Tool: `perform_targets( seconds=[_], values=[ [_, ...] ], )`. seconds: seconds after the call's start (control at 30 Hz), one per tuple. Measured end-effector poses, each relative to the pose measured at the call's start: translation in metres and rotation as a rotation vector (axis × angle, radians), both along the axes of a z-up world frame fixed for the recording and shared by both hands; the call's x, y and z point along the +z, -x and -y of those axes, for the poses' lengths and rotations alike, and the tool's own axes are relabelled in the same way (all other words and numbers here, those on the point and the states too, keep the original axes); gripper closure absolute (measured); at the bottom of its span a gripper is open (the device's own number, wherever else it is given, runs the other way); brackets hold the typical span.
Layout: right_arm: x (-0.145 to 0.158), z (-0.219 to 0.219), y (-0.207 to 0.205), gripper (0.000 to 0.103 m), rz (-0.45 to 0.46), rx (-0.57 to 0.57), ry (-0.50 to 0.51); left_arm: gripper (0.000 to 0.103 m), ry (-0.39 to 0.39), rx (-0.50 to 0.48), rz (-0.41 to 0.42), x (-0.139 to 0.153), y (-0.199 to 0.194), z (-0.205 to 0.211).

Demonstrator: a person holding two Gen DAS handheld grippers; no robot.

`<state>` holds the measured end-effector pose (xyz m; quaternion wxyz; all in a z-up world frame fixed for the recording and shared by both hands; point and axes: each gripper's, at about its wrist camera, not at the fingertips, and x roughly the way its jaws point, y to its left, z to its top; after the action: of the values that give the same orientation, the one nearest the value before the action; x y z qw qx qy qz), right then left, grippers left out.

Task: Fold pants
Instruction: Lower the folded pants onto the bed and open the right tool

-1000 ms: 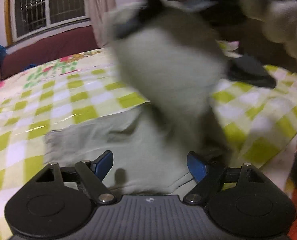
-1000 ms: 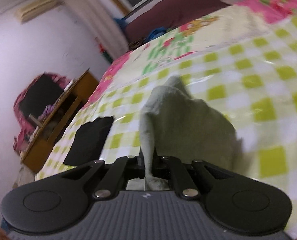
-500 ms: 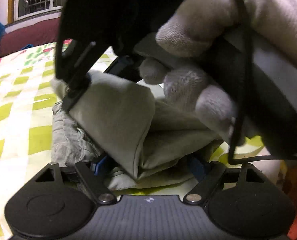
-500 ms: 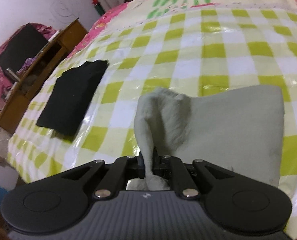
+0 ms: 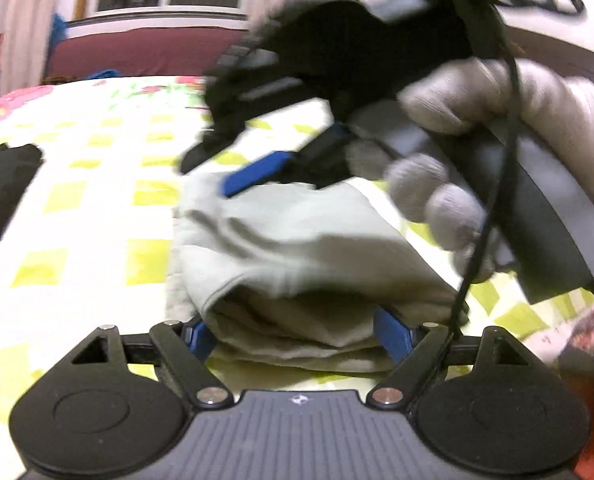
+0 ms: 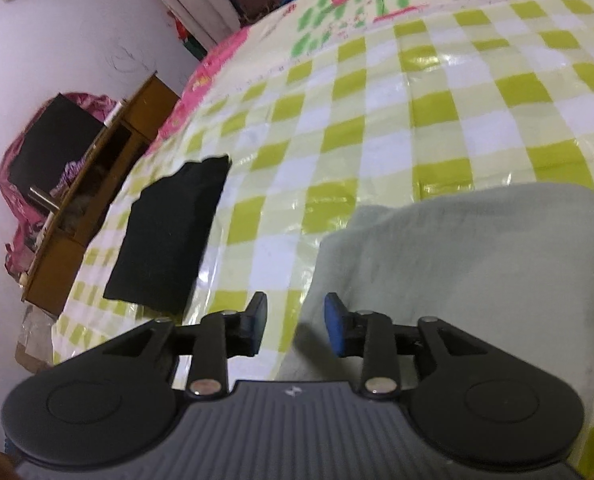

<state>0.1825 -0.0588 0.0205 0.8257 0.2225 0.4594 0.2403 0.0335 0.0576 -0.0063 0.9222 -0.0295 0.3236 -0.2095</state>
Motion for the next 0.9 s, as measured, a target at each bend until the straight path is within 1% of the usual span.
perform_targets(
  seconds=[0.1,0.23,0.27,0.4,0.5,0.53,0.6,0.73,0.8,0.83,0.9],
  values=[
    [0.003,0.007,0.002,0.067,0.013,0.002,0.014,0.009,0.0,0.066,-0.001,0.004,0.006,-0.01],
    [0.003,0.018,0.004,0.063,0.048,-0.024,0.094,0.009,-0.01,0.145,-0.012,0.006,0.013,-0.02],
    [0.003,0.02,0.004,0.061,0.051,-0.032,0.1,0.009,-0.015,0.168,-0.012,0.006,0.013,-0.02],
    [-0.002,0.026,0.001,0.061,0.055,-0.033,0.096,0.009,-0.014,0.242,-0.015,0.006,0.007,-0.022],
    [0.0,0.027,0.01,0.062,0.07,0.015,0.105,0.009,0.001,0.256,0.015,0.016,0.01,-0.037],
    [0.001,0.029,0.016,0.062,0.083,0.032,0.126,0.009,0.007,0.257,0.023,0.017,0.005,-0.042],
    [0.003,0.041,0.034,0.062,0.117,0.035,0.171,0.009,0.012,0.263,0.027,0.017,0.009,-0.043],
    [-0.001,0.078,0.082,0.06,0.171,-0.019,0.248,0.009,-0.005,0.279,0.011,0.015,0.004,-0.043],
    [-0.009,0.094,0.107,0.06,0.174,-0.037,0.275,0.009,-0.012,0.27,0.012,0.017,0.004,-0.04],
    [-0.015,0.1,0.118,0.058,0.166,-0.052,0.29,0.009,-0.028,0.265,0.018,0.018,0.003,-0.036],
    [-0.033,0.107,0.133,0.057,0.104,-0.042,0.267,0.009,-0.07,0.253,0.028,0.022,-0.001,-0.028]
  ],
)
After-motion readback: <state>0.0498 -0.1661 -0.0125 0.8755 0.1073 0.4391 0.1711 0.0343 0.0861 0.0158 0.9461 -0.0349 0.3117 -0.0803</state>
